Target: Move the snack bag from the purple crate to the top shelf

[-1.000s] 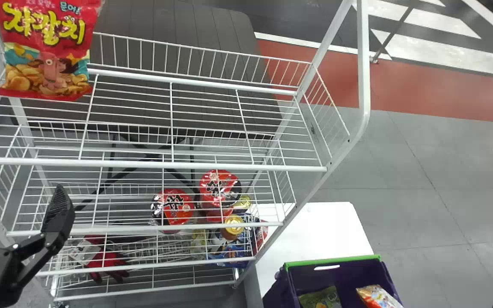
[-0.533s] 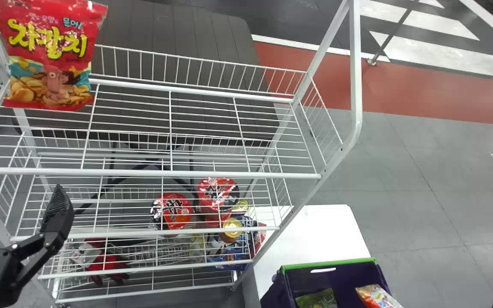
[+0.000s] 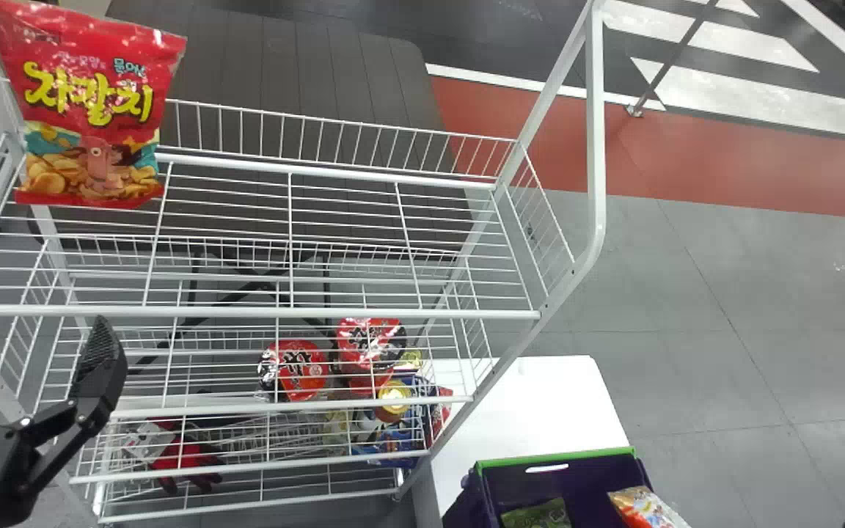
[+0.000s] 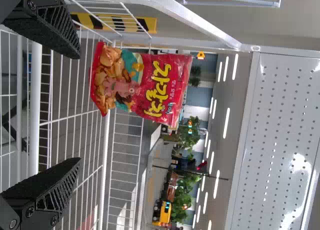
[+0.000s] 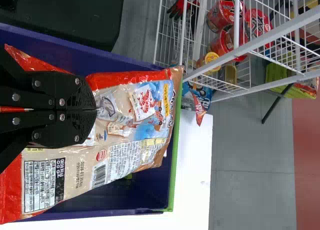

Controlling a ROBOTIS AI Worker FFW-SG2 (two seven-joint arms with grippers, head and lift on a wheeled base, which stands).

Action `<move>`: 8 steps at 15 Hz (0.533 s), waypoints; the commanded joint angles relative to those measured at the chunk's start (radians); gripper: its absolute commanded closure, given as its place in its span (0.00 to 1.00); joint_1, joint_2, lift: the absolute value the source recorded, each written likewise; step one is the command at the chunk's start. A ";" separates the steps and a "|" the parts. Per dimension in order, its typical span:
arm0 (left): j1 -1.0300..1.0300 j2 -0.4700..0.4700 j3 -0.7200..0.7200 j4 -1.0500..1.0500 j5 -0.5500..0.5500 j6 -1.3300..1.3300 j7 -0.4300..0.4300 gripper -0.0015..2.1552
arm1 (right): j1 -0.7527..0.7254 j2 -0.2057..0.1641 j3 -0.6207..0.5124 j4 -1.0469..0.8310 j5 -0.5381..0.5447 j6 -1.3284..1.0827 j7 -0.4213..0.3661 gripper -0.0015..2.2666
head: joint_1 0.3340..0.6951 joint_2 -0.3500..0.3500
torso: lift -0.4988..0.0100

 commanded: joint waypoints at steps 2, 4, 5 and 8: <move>0.002 0.001 -0.001 -0.006 -0.003 0.000 0.001 0.04 | 0.000 0.001 -0.001 -0.009 -0.006 0.004 0.008 0.78 | 1.00 0.00 | 0.98; 0.003 0.001 -0.001 -0.009 -0.003 0.000 0.003 0.04 | 0.000 0.001 -0.004 -0.009 -0.009 0.001 0.010 0.78 | 1.00 0.00 | 0.99; 0.003 0.001 0.000 -0.009 -0.003 0.000 0.003 0.04 | 0.000 0.001 -0.004 -0.009 -0.009 0.001 0.012 0.78 | 1.00 0.00 | 1.00; 0.003 0.001 -0.001 -0.009 -0.003 0.000 0.003 0.04 | 0.000 0.001 -0.004 -0.008 -0.021 0.010 0.019 0.78 | 1.00 0.00 | 1.00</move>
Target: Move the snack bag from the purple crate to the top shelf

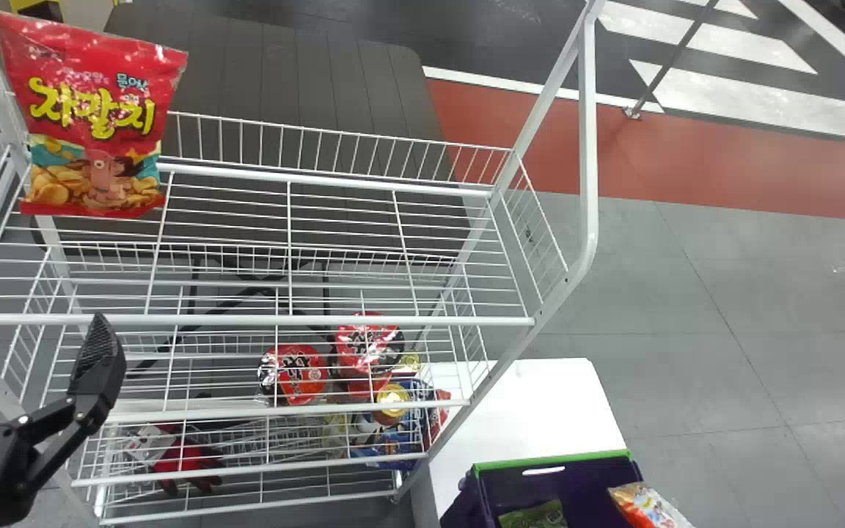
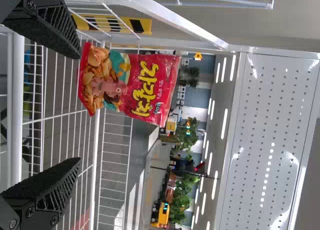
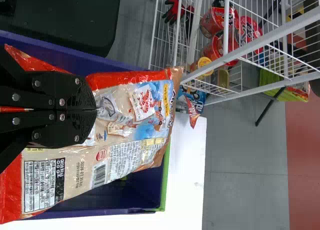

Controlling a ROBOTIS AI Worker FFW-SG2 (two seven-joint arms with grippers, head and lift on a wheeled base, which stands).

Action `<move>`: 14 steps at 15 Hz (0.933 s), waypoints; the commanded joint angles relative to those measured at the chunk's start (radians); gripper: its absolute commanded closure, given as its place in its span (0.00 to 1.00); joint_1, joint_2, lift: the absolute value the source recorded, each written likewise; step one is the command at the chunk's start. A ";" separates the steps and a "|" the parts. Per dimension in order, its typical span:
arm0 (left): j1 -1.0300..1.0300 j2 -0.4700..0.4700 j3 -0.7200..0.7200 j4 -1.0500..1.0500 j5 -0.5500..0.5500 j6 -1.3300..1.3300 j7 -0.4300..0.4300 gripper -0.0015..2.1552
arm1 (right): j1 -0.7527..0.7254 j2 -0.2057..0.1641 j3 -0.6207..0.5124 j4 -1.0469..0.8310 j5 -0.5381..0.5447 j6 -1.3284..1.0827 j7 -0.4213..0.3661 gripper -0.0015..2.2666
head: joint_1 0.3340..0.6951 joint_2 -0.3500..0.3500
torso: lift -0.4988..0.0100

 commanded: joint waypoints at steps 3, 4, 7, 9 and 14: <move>-0.005 -0.002 -0.004 0.006 0.000 0.003 0.003 0.04 | 0.000 0.020 -0.011 -0.045 -0.016 0.065 0.021 0.78 | 1.00 0.00 | 0.98; -0.005 -0.002 -0.007 0.009 -0.003 0.006 0.005 0.04 | 0.005 0.032 -0.017 -0.075 -0.024 0.099 0.031 0.78 | 1.00 0.00 | 0.98; -0.006 -0.002 -0.014 0.009 -0.011 0.006 0.009 0.04 | 0.028 0.075 -0.066 -0.200 -0.064 0.188 0.107 0.78 | 1.00 0.00 | 0.98; -0.009 -0.002 -0.017 0.012 -0.015 0.009 0.018 0.04 | 0.037 0.101 -0.120 -0.266 -0.118 0.209 0.152 0.78 | 1.00 0.00 | 0.98; -0.018 -0.002 -0.028 0.024 -0.028 0.012 0.032 0.04 | 0.068 0.186 -0.219 -0.448 -0.250 0.273 0.152 0.78 | 1.00 0.00 | 0.98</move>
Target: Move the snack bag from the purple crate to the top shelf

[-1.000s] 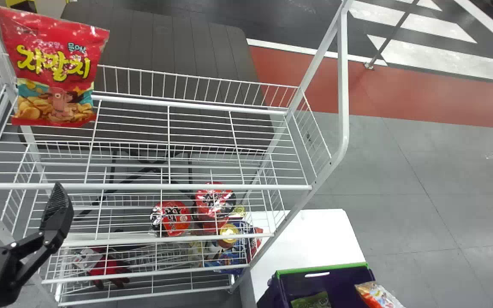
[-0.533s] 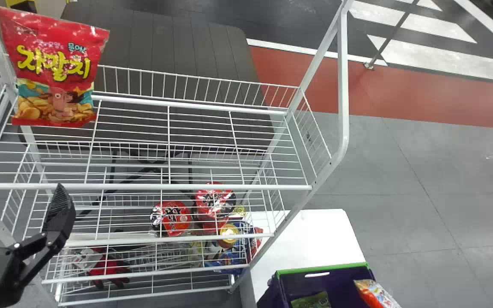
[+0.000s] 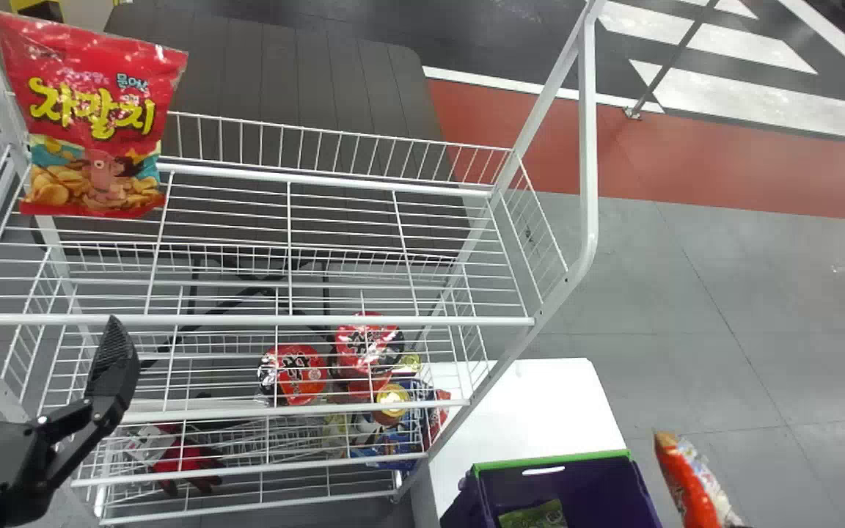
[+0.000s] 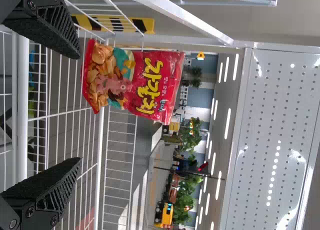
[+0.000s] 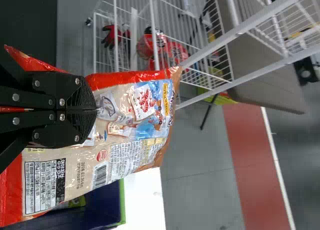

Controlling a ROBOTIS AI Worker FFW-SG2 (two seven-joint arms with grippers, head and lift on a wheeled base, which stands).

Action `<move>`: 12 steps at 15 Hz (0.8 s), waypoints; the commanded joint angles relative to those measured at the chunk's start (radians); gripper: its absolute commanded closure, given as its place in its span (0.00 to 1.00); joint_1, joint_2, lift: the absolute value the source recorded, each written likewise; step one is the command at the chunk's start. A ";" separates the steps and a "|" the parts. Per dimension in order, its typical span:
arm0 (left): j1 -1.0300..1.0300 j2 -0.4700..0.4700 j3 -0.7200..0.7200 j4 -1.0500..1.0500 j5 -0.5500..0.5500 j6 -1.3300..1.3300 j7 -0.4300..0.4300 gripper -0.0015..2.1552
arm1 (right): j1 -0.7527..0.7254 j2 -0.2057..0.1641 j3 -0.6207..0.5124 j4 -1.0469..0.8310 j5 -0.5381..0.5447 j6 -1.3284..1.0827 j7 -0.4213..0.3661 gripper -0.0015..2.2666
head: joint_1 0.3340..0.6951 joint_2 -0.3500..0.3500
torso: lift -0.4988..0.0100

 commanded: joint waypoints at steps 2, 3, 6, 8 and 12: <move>-0.006 0.001 -0.005 0.018 -0.007 0.001 0.007 0.04 | 0.011 0.061 -0.066 -0.126 -0.113 0.023 0.005 0.78 | 1.00 0.00 | 0.98; -0.009 0.000 -0.006 0.022 -0.007 0.001 0.007 0.04 | 0.011 0.080 -0.088 -0.163 -0.165 0.026 0.005 0.78 | 1.00 0.00 | 0.98; -0.004 0.000 -0.015 0.024 -0.017 0.001 0.019 0.04 | -0.028 0.136 -0.138 -0.336 -0.295 0.189 0.005 0.78 | 1.00 0.00 | 0.98; -0.001 0.000 -0.028 0.024 -0.031 0.001 0.025 0.04 | -0.064 0.199 -0.166 -0.511 -0.335 0.312 0.005 0.78 | 1.00 0.00 | 0.98; 0.008 0.003 -0.031 0.025 -0.040 0.001 0.033 0.04 | -0.127 0.202 -0.211 -0.733 -0.441 0.526 0.005 0.78 | 1.00 0.00 | 0.98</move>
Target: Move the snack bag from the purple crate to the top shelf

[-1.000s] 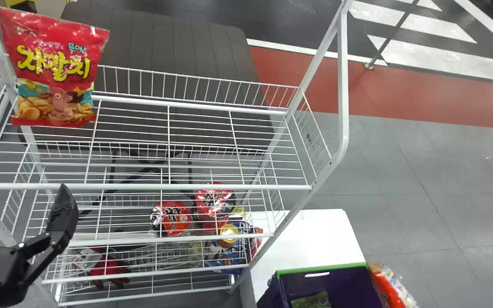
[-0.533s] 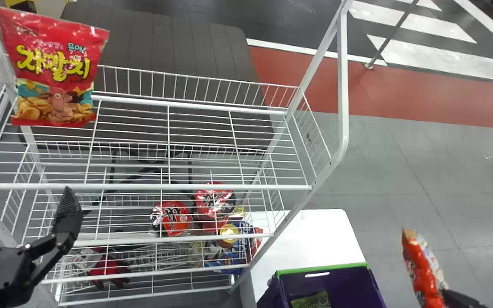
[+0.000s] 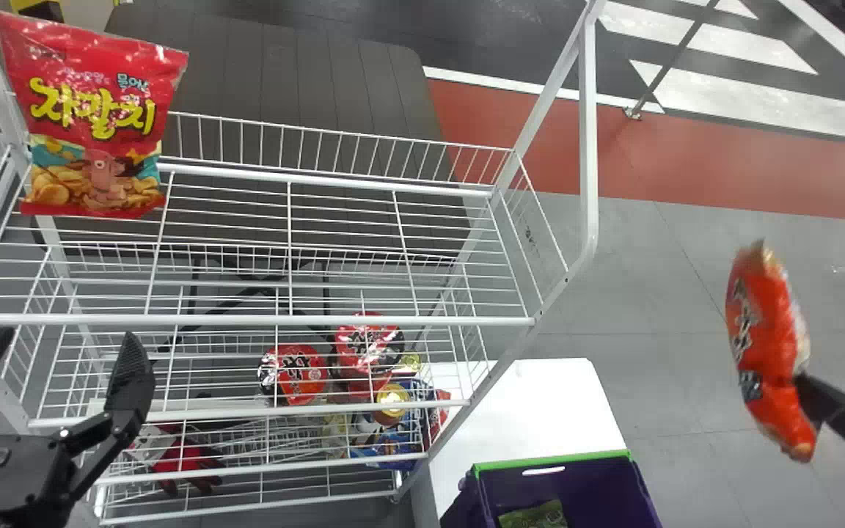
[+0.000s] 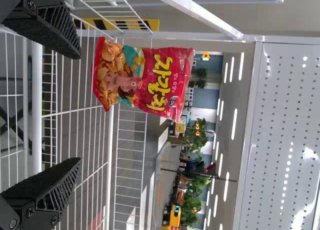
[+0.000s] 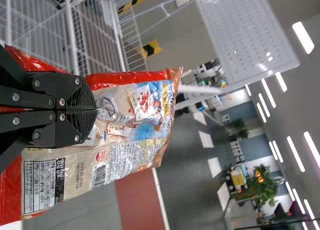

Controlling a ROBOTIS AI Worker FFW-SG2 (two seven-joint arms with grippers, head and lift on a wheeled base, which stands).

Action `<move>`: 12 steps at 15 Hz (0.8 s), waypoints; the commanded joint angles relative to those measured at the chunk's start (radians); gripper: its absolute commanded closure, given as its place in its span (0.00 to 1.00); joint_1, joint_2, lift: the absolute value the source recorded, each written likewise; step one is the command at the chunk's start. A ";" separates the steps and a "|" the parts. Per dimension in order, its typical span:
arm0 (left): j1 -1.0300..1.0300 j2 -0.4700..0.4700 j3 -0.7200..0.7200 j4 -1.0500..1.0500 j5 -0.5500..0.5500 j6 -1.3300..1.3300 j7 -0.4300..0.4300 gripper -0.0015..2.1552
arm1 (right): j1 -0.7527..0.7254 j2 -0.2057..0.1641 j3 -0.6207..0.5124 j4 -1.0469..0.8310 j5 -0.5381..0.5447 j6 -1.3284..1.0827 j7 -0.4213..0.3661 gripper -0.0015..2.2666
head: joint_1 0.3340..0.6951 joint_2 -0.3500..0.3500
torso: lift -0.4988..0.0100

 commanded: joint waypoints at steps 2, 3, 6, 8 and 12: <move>0.007 0.002 0.003 0.001 -0.002 -0.003 0.000 0.04 | -0.057 0.003 -0.026 -0.149 -0.085 0.139 0.005 0.78 | 1.00 0.00 | 0.98; 0.007 0.002 0.003 0.001 -0.002 -0.003 0.000 0.04 | -0.073 0.003 -0.037 -0.187 -0.126 0.136 0.005 0.78 | 1.00 0.00 | 0.98; 0.005 0.001 0.003 0.004 -0.002 -0.003 0.001 0.04 | -0.089 0.003 -0.005 -0.287 -0.202 0.123 0.005 0.78 | 1.00 0.00 | 0.98; -0.004 0.001 0.003 0.016 -0.001 -0.003 0.001 0.04 | -0.089 0.003 0.072 -0.322 -0.199 0.099 0.005 0.78 | 1.00 0.00 | 0.98; -0.030 0.001 0.003 0.050 0.004 -0.003 0.000 0.04 | -0.074 0.003 0.325 -0.305 -0.114 -0.045 -0.117 0.78 | 1.00 0.00 | 0.98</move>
